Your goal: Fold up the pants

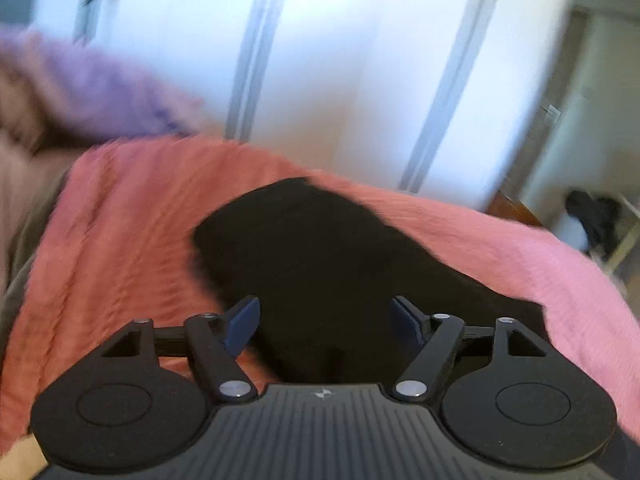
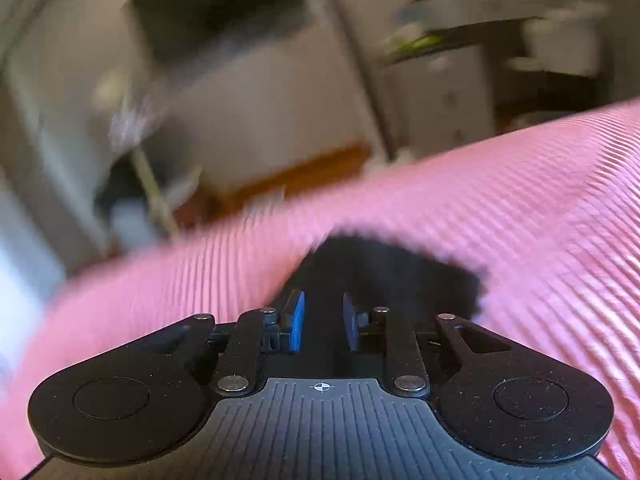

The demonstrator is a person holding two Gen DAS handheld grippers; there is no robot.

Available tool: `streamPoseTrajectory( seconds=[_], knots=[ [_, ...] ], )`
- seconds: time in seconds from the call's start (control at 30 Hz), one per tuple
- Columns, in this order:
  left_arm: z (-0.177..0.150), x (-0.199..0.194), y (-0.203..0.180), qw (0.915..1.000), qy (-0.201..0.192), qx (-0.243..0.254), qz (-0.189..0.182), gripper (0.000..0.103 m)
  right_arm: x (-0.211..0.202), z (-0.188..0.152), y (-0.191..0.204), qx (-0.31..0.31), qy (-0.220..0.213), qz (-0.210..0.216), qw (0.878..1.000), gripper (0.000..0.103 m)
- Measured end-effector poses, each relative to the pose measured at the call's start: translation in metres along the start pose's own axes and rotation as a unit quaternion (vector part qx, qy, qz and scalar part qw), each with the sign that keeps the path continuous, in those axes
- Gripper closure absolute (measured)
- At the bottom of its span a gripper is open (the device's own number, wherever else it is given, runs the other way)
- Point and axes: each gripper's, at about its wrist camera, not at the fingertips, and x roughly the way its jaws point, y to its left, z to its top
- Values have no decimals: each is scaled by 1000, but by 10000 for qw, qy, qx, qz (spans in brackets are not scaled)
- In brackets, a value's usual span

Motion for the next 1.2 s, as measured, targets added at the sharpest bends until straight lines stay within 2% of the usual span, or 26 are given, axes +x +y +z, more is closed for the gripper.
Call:
streamPoseTrajectory(
  seconds=[0.07, 0.13, 0.17, 0.27, 0.33, 0.37, 0.4, 0.47, 0.5, 0.53, 0.57, 0.63, 0.7, 0.73, 0.77, 0.9, 1.0, 1.07, 1.1, 1.13, 1.2],
  knots=[
    [-3, 5, -24, 9987, 11, 471, -208, 21, 25, -14, 12, -453, 200, -308, 9983, 83],
    [-10, 15, -48, 9959, 69, 832, -356, 20, 32, -24, 18, -812, -193, -504, 9952, 83],
    [-15, 23, -60, 9947, 160, 939, -395, 20, 34, -24, 22, -842, -221, -567, 9946, 83],
    [-25, 43, -80, 9925, 418, 1032, -496, 20, 45, -9, 4, -270, -287, -464, 9981, 86],
    [-31, 53, -89, 9907, 539, 1189, -397, 20, 36, -5, -1, -57, -272, -397, 9988, 89],
    [-32, 56, -91, 9895, 580, 1283, -319, 20, 30, -5, 0, -55, -233, -302, 9993, 83],
    [-32, 58, -91, 9885, 586, 1377, -219, 20, 21, -5, 6, -131, -176, -103, 9997, 82],
    [-31, 60, -88, 9867, 509, 1545, 1, 19, 2, -12, 32, -541, -14, 588, 9968, 82],
    [-30, 59, -84, 9864, 467, 1573, 116, 19, -5, -17, 51, -777, 127, 1028, 9916, 82],
    [-28, 58, -79, 9871, 424, 1534, 171, 18, -13, -24, 74, -989, 347, 1560, 9822, 82],
    [-24, 57, -72, 9886, 383, 1443, 202, 16, -20, -34, 101, -1244, 629, 2155, 9665, 79],
    [-19, 55, -57, 9922, 319, 1189, 197, 10, -32, -59, 156, -1701, 1123, 3123, 9279, 74],
    [-17, 54, -44, 9945, 292, 999, 127, 4, -42, -89, 217, -2244, 1588, 3845, 8812, 65],
    [-17, 52, -39, 9950, 274, 954, 61, 4, -47, -101, 243, -2442, 1681, 4021, 8663, 61],
    [-18, 50, -35, 9952, 285, 933, -19, 4, -50, -114, 271, -2696, 1767, 4168, 8499, 61],
    [-16, 50, -18, 9956, 448, 804, -184, 4, -58, -153, 365, -3539, 1797, 4379, 8066, 62],
    [-14, 50, -2, 9972, 478, 496, -283, 4, -51, -170, 414, -3729, 1963, 4377, 7942, 59],
    [-11, 52, 6, 9974, 497, 324, -407, 4, -45, -180, 429, -3712, 2165, 4411, 7879, 54],
    [-9, 52, 11, 9973, 510, 217, -490, 4, -49, -187, 436, -3786, 2251, 4425, 7811, 53],
    [-8, 52, 15, 9970, 519, 140, -564, 4, -44, -195, 444, -3973, 2427, 4379, 7691, 52],
    [-5, 56, 20, 9964, 531, 53, -664, 4, -29, -206, 458, -4143, 2621, 4215, 7629, 52]
  ],
)
